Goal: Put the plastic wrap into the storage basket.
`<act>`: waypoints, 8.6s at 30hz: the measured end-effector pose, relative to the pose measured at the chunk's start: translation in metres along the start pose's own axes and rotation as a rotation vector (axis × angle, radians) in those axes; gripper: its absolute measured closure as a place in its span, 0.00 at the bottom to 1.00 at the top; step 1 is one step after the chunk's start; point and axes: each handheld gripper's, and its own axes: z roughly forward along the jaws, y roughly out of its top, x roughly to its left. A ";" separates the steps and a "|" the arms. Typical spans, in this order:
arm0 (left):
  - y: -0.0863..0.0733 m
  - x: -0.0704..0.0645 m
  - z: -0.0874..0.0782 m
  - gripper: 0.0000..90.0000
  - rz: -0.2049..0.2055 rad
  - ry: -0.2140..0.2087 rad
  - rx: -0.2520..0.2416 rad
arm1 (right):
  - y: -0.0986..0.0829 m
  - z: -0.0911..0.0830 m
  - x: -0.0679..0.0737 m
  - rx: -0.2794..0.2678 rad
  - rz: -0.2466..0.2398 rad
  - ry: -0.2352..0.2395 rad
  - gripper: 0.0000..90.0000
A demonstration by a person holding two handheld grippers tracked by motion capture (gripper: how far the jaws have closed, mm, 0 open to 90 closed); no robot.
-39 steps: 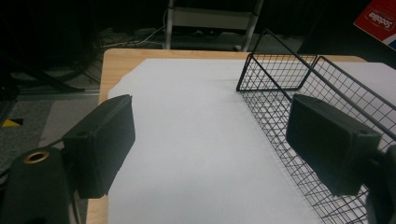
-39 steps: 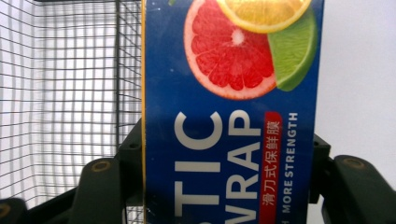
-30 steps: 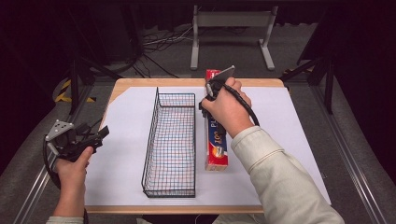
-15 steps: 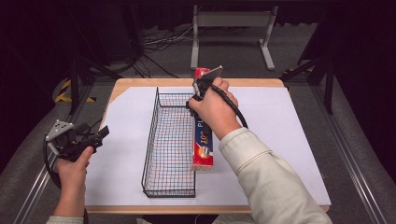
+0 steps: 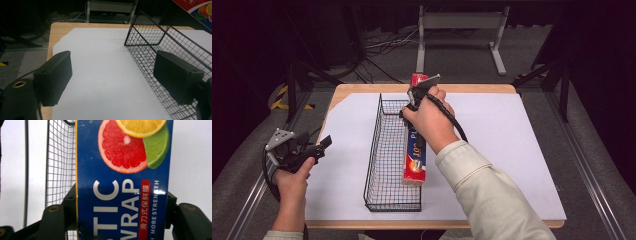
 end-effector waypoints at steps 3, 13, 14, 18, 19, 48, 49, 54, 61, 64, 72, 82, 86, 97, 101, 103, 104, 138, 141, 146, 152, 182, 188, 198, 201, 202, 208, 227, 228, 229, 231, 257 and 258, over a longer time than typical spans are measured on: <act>0.000 0.000 0.000 0.18 0.001 -0.001 0.000 | -0.002 0.000 0.005 -0.005 -0.004 0.005 0.44; 0.000 0.000 0.001 0.18 0.000 -0.007 0.002 | -0.007 0.008 0.018 0.006 0.001 0.027 0.43; 0.000 0.000 0.001 0.18 0.000 -0.008 0.002 | -0.006 0.010 0.018 0.010 0.007 0.034 0.43; 0.000 0.000 0.002 0.18 0.001 -0.010 0.001 | -0.006 0.015 0.020 0.018 0.018 0.037 0.43; 0.000 0.000 0.002 0.18 0.001 -0.010 0.002 | -0.006 0.016 0.021 0.018 0.016 0.039 0.43; -0.003 -0.002 0.007 0.18 0.004 -0.015 0.019 | -0.021 0.054 0.030 0.076 0.000 -0.010 0.43; -0.003 -0.002 0.006 0.18 0.003 -0.015 0.018 | -0.021 0.055 0.030 0.073 -0.002 -0.017 0.43; -0.003 -0.002 0.007 0.18 0.004 -0.015 0.020 | -0.022 0.059 0.029 0.079 0.002 -0.027 0.43; -0.003 -0.001 0.007 0.18 0.003 -0.014 0.020 | -0.025 0.066 0.030 0.097 0.004 -0.032 0.43; -0.003 -0.001 0.007 0.18 0.003 -0.014 0.019 | -0.026 0.070 0.030 0.104 0.002 -0.036 0.42; -0.004 0.000 0.007 0.18 0.002 -0.013 0.023 | -0.029 0.077 0.029 0.112 0.000 -0.052 0.42; -0.004 0.000 0.007 0.18 0.000 -0.013 0.024 | -0.030 0.082 0.027 0.129 0.009 -0.068 0.43; -0.004 0.000 0.008 0.18 0.003 -0.012 0.022 | -0.030 0.083 0.027 0.127 0.010 -0.071 0.42; -0.004 0.001 0.007 0.18 -0.002 -0.012 0.026 | -0.029 0.087 0.026 0.132 0.004 -0.076 0.42; -0.004 0.002 0.007 0.18 -0.004 -0.013 0.026 | -0.029 0.089 0.026 0.130 0.000 -0.080 0.42; -0.005 0.002 0.007 0.18 -0.003 -0.013 0.026 | -0.029 0.091 0.025 0.132 -0.003 -0.079 0.42; -0.005 0.002 0.007 0.18 -0.004 -0.013 0.027 | -0.028 0.091 0.024 0.133 0.001 -0.079 0.42; -0.007 0.002 0.013 0.18 -0.009 -0.017 0.045 | -0.026 0.085 0.026 0.071 -0.083 -0.031 0.31; -0.007 0.003 0.012 0.18 -0.011 -0.015 0.041 | -0.025 0.082 0.026 0.051 -0.087 -0.023 0.31; -0.007 0.002 0.014 0.18 -0.008 -0.019 0.043 | -0.024 0.076 0.025 0.013 -0.103 -0.007 0.31; -0.007 0.002 0.014 0.18 -0.004 -0.019 0.045 | -0.022 0.069 0.021 -0.048 -0.138 0.023 0.30; -0.005 0.000 0.019 0.18 -0.001 -0.023 0.050 | -0.026 0.032 -0.026 -0.365 -0.436 0.220 0.32; -0.006 0.005 0.019 0.18 -0.002 -0.014 0.055 | -0.026 0.020 -0.045 -0.371 -0.479 0.223 0.32; -0.007 0.004 0.020 0.17 0.011 -0.005 0.071 | -0.021 -0.002 -0.095 -0.378 -0.465 0.214 0.31; -0.007 0.004 0.020 0.17 0.009 -0.005 0.072 | -0.020 -0.010 -0.111 -0.387 -0.452 0.219 0.31; -0.007 0.004 0.021 0.17 0.010 -0.005 0.073 | -0.020 -0.010 -0.111 -0.387 -0.452 0.219 0.31; -0.009 0.003 0.021 0.17 0.015 0.000 0.080 | -0.021 -0.021 -0.142 -0.397 -0.430 0.205 0.29; -0.018 0.001 0.016 0.17 0.018 0.024 0.105 | -0.028 -0.046 -0.227 -0.460 -0.337 0.219 0.26; -0.018 0.001 0.015 0.17 0.017 0.024 0.102 | -0.029 -0.045 -0.230 -0.465 -0.331 0.216 0.26; -0.018 0.000 0.015 0.17 0.020 0.025 0.100 | -0.031 -0.045 -0.235 -0.480 -0.338 0.204 0.26; -0.019 -0.001 0.016 0.17 0.027 0.020 0.100 | -0.035 -0.042 -0.242 -0.484 -0.334 0.207 0.26; -0.031 -0.008 0.027 0.14 0.084 -0.098 0.081 | -0.087 0.029 -0.316 -0.460 -0.164 0.174 0.34; -0.031 -0.008 0.027 0.14 0.084 -0.098 0.081 | -0.088 0.028 -0.316 -0.478 -0.158 0.165 0.34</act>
